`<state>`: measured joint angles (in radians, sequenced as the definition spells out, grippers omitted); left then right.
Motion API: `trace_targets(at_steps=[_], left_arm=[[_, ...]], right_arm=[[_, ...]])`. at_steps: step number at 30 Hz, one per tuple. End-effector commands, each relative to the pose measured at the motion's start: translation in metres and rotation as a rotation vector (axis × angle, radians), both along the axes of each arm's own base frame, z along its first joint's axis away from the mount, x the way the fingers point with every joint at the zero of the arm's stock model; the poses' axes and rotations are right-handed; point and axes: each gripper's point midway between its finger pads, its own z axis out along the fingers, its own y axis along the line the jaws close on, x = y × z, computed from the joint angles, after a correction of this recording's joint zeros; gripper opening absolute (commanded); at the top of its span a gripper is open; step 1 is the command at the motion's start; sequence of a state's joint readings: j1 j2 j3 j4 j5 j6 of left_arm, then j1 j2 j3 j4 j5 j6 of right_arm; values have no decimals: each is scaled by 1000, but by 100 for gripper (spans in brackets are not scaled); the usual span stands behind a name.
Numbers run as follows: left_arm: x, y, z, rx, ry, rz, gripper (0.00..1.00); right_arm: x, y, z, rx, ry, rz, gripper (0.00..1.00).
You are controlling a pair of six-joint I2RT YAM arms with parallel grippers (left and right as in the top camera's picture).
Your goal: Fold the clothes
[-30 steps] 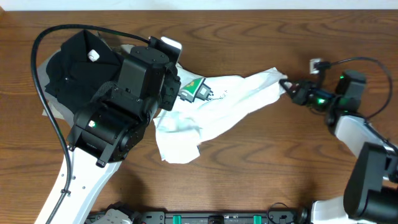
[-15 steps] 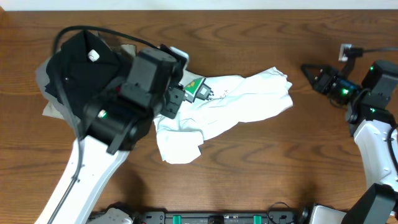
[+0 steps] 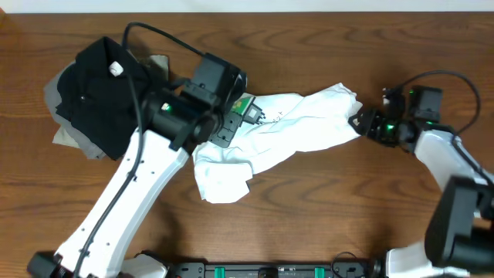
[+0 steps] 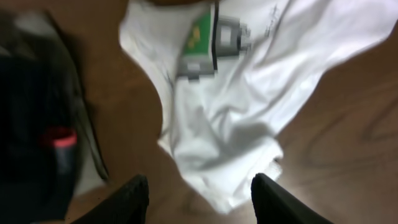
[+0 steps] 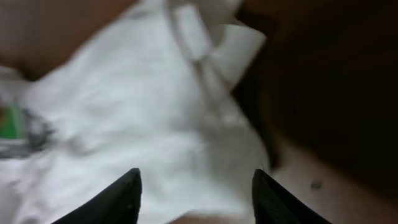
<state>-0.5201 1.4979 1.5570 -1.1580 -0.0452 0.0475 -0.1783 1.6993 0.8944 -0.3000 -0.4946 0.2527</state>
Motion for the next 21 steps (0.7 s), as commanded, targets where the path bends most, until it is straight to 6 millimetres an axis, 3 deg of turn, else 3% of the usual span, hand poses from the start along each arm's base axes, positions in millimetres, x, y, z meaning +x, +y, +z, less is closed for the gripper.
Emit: trace_targets(at_steps=[1,4,8,9,12,15,18,21], left_arm=[[-1,-3,-14,10,69,18,60],[-6,-12,-30,-8,141,5,61],[-5,-16,-47,1,197,5,61],[-4,-16,-51,6,205,5,62],[-3,-17,-60,19,229,6,61],[-3,-17,-63,26,240,7,61],[-2,-17,-63,25,237,8,62],[0,-18,-63,21,230,7,62]], right_arm=[[4,-6,-21,-58,19,1,52],[7,-6,-32,-54,25,-2,43],[7,4,-31,8,19,26,5],[9,10,-25,43,-2,45,1],[20,33,11,185,-138,147,1],[24,48,63,298,-263,231,1],[21,50,115,296,-346,256,1],[16,39,155,185,-405,204,1]])
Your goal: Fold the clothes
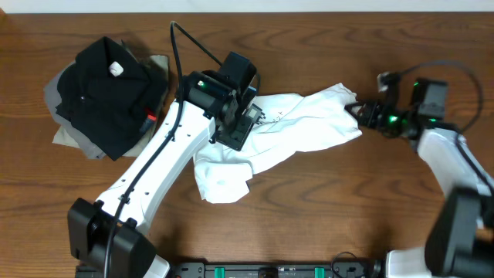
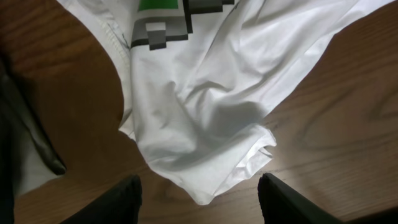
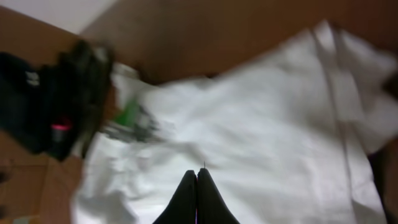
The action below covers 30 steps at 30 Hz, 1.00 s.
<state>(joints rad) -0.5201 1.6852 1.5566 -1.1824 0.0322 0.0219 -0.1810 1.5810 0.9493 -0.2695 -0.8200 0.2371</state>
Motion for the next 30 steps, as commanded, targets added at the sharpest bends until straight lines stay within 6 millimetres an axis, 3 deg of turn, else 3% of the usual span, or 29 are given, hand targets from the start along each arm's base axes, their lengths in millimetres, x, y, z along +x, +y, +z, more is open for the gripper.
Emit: trace_targets(at_steps=[1,4,5,7,11,14,17,25,30], left_arm=[[-1,-2,0,-13,6,5,62],[-1,-3,0,-15,6,5,61],[-3,-4,0,-20,12,4,62],[-8,-8,-4,-47,41,0,67],[-28,-13,-25,-80,147,4,70],[-46,-17,-44,-114,243,3,70],[-59,-17,-62,-122,299,4,70],[-54,-21,-86,-142,265,-13,77],[-62,-23,-92,-138,286,-36,78]], right_arm=[[0,-9,72,-76,-161,-42,1],[-10,-25,86,-171,-166,-131,3],[-14,-28,87,-193,-155,-153,11],[-19,-32,80,-213,-117,-171,39],[-25,-35,45,-247,25,-186,66],[-30,-33,14,-238,151,-176,71],[-34,-32,-25,-226,283,-157,68],[-36,-29,-97,-210,476,-128,70],[-37,-25,-119,-217,504,-91,68]])
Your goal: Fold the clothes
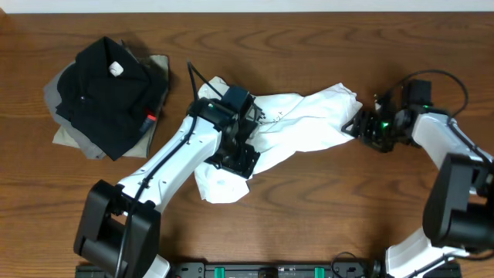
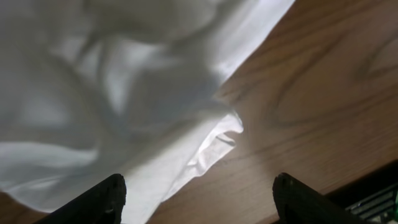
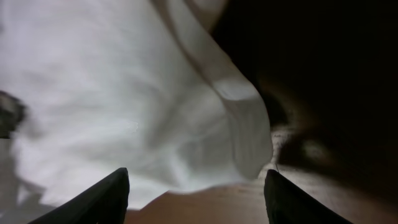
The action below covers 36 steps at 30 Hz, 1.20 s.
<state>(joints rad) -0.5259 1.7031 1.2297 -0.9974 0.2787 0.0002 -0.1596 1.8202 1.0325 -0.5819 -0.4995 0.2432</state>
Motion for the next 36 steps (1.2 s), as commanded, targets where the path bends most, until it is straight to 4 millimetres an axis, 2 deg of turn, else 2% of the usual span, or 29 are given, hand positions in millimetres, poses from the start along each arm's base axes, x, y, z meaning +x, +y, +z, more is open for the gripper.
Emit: trace_targets(at_steps=[1,3,5,6,7,9,12,13,14,18,19,21,23,26,28,32,34,36], left_arm=[[-5,-7,-5,-12,14,-41,78],[-6,-10,-5,-13,11,-53,79],[-8,-12,-5,-13,11,-62,78],[-9,-13,-5,-13,10,-67,78],[-9,-13,-5,-14,10,-68,77],[-9,-13,-5,-13,10,-67,78],[-9,-13,-5,-13,10,-67,77],[-9,-13,-5,-13,10,-67,77],[-9,-13,-5,-14,9,-67,77],[-9,-13,-5,-13,10,-67,77],[-9,-13,-5,-13,10,-67,77],[-9,-13,-5,-13,9,-67,77],[-8,-13,-5,-13,9,-67,77],[-8,-13,-5,-14,9,-67,77],[-8,-13,-4,-14,8,-67,77],[-8,-14,-4,-15,6,-67,77],[-8,-14,-4,-15,6,-67,77],[-8,-14,-4,-15,6,-67,77]], right_arm=[[2,4,-6,-5,-13,37,68],[6,5,-5,-10,-37,44,64],[8,7,-5,-11,-44,50,53],[8,8,-6,-11,-42,54,51],[5,10,-7,-14,-31,58,52],[-4,8,-16,-60,17,64,63],[-7,6,-23,-119,21,74,59],[-3,7,-23,-123,4,76,54],[1,7,-22,-124,-16,76,45],[20,17,-10,-60,-102,72,1],[24,20,-4,-34,-126,77,1],[33,26,13,15,-179,88,1],[38,31,41,65,-254,116,1],[36,23,86,40,-315,101,1],[30,9,117,-27,-342,67,1],[2,-20,179,-197,-382,-16,1],[-14,-30,210,-264,-408,-49,1],[-24,-31,230,-283,-435,-59,1]])
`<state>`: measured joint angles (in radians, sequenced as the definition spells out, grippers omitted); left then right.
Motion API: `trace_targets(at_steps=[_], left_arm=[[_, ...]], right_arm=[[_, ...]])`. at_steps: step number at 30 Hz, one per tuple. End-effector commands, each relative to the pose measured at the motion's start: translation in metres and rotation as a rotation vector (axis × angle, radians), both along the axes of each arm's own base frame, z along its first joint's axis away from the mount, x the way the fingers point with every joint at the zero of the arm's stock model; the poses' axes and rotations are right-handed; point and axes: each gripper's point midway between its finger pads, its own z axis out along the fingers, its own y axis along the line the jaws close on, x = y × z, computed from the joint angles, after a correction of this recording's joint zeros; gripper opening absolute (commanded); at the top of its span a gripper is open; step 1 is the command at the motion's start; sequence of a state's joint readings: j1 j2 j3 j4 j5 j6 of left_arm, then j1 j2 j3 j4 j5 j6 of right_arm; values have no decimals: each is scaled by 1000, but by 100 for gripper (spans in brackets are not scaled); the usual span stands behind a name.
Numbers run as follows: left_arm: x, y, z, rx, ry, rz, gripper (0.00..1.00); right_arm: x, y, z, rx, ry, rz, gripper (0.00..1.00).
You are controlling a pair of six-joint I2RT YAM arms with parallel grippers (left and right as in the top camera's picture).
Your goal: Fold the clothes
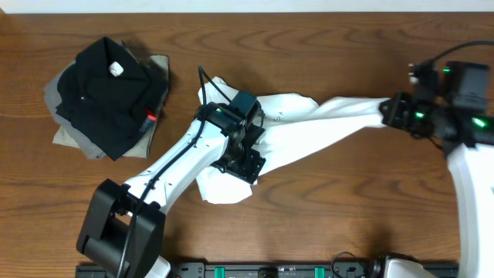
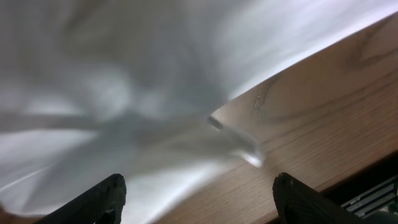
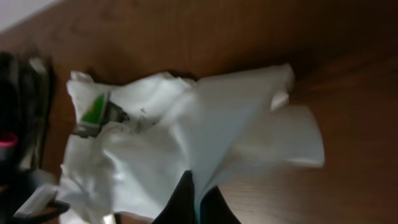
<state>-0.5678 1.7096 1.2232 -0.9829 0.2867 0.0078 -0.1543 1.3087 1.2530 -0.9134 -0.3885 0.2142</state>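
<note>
A white T-shirt (image 1: 309, 131) with a green and grey pixel print (image 3: 94, 113) lies crumpled at mid-table, one end stretched out to the right. My right gripper (image 1: 388, 110) is shut on that stretched end (image 3: 236, 118), lifted off the wood. Over the shirt's lower left part hovers my left gripper (image 1: 248, 161), open, with its dark fingertips (image 2: 93, 200) wide apart above white cloth (image 2: 124, 112) and bare wood.
A pile of black and grey clothes (image 1: 104, 93) with a small red tag sits at the table's far left. The wooden table (image 1: 347, 216) shows bare to the front and right. The table's front edge (image 2: 373, 193) appears in the left wrist view.
My right gripper was open at the shirt's right end; it is now shut on it and farther right, the cloth stretched out. The left gripper stays open over the lower part.
At first my left gripper was open above the printed part, the right open at the shirt's right end. The right was then shut, then open again. The left moved down the shirt. Now the right holds the end, pulled rightward.
</note>
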Motion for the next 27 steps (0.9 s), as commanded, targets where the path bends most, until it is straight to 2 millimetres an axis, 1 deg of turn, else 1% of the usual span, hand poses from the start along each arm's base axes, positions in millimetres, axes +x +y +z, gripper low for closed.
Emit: trace_targets(at_steps=[1,3,6,10,13,16,19,21,23,24,27], left_arm=[[0,-2,-1,-8,2,-21,77],[1,-3,-1,-10,-1,-21,77],[1,-3,-1,-11,-2,-21,77],[0,-2,-1,-8,3,-21,77],[-1,-2,-1,-7,7,-20,78],[-4,-2,0,-9,23,-23,81],[-12,-3,-2,1,38,-49,82],[-18,-6,-4,3,40,-88,83],[-24,-11,-6,2,39,-131,84],[-28,-14,-7,1,37,-159,84],[-36,-21,-9,19,6,-276,84]], right_arm=[[-10,-18,33,-98,-63,-61,1],[-12,-17,40,-99,-78,-61,1],[-9,-18,34,-96,-57,-61,1],[7,-20,7,-82,18,-62,1],[23,-21,-20,-72,79,-57,1],[43,-17,-46,-58,113,-36,1],[60,-12,-69,-44,138,-33,2],[66,-9,-83,-34,162,-36,4],[70,-7,-94,-29,183,-35,8],[70,-6,-98,-26,195,-37,8],[70,-6,-104,-21,213,-41,8]])
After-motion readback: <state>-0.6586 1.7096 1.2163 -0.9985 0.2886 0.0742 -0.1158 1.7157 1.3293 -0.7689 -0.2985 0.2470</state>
